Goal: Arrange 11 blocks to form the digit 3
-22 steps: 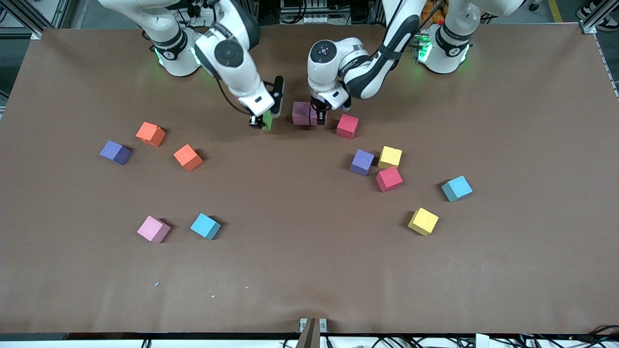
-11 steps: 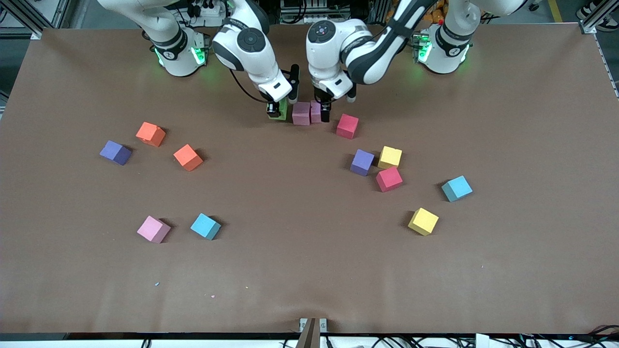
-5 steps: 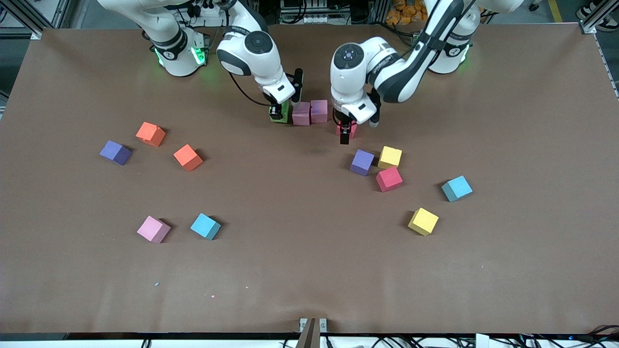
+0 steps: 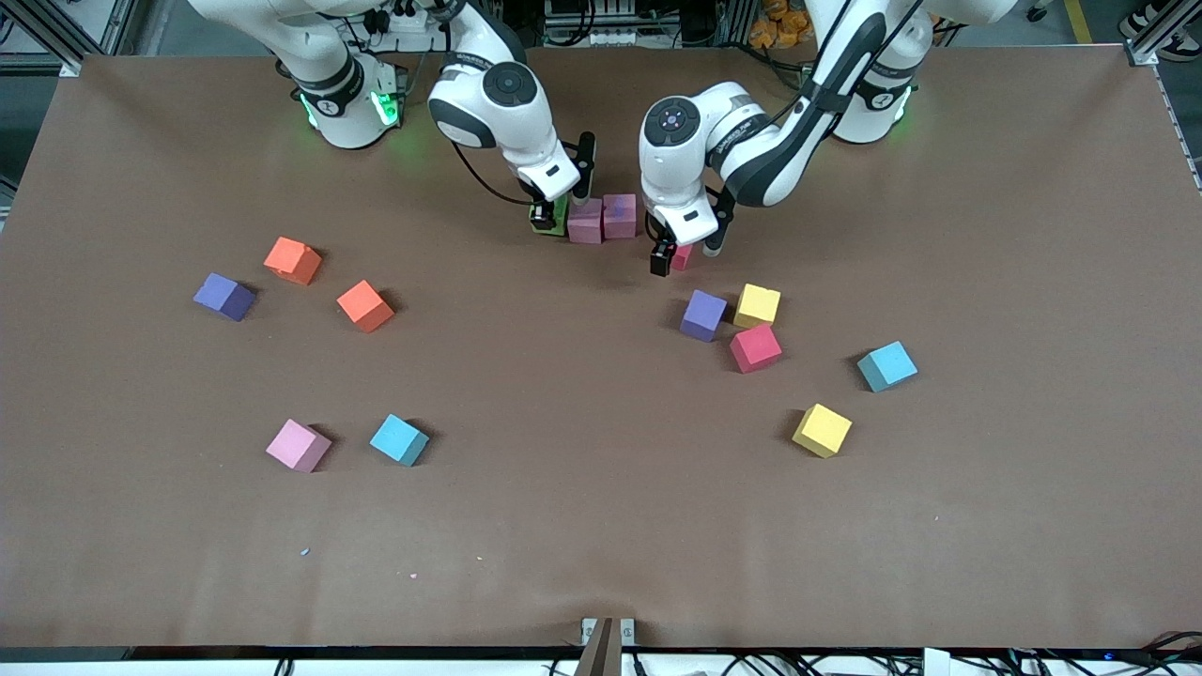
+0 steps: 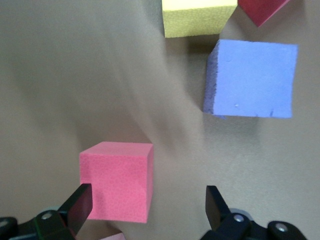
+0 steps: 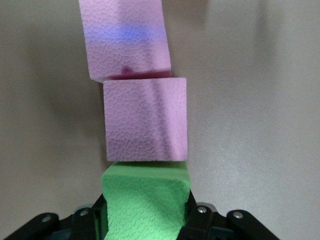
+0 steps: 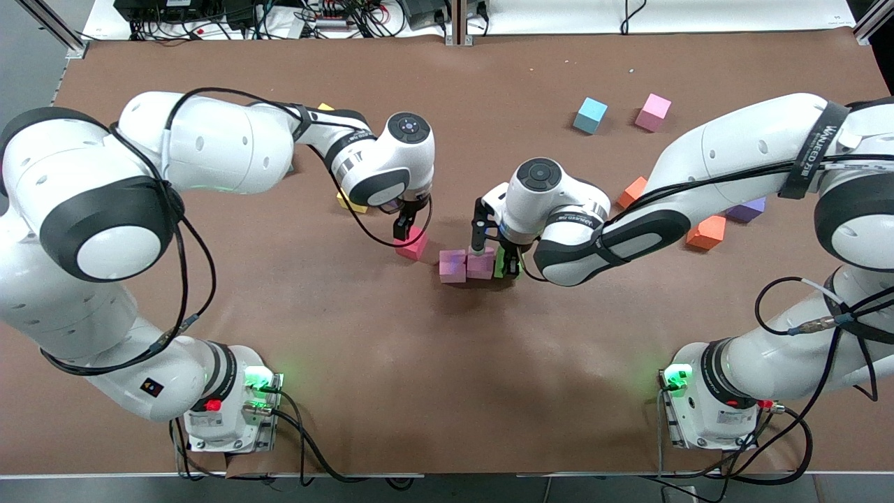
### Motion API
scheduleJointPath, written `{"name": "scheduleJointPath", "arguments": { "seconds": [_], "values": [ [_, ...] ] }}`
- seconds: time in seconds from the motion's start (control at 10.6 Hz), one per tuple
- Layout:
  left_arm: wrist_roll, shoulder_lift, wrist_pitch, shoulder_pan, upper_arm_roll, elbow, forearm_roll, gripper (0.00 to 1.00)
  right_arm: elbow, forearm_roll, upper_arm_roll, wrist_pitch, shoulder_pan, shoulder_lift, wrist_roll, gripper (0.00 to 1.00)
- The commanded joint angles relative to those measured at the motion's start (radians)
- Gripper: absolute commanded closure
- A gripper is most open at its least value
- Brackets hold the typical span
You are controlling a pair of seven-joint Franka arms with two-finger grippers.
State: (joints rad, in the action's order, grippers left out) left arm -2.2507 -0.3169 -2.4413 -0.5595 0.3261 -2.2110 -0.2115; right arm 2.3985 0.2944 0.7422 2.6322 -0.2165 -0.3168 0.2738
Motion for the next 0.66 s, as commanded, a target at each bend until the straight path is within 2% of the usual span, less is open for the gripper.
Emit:
{"name": "scheduleJointPath", "arguments": {
  "seconds": [0.0,0.19,0.56],
  "values": [
    [0.023,0.009,-0.05,0.004,0.017,-0.022,0.039,0.0,-0.033,0.049,-0.033,0.002,-0.038,-0.039,-0.05,0.62],
    [0.029,0.007,-0.058,0.004,0.051,-0.035,0.052,0.0,-0.041,0.055,-0.035,0.002,-0.038,-0.051,-0.05,0.62],
    [0.068,0.006,-0.061,0.007,0.054,-0.07,0.054,0.0,-0.059,0.069,-0.056,0.002,-0.06,-0.074,-0.05,0.6]
  ]
}}
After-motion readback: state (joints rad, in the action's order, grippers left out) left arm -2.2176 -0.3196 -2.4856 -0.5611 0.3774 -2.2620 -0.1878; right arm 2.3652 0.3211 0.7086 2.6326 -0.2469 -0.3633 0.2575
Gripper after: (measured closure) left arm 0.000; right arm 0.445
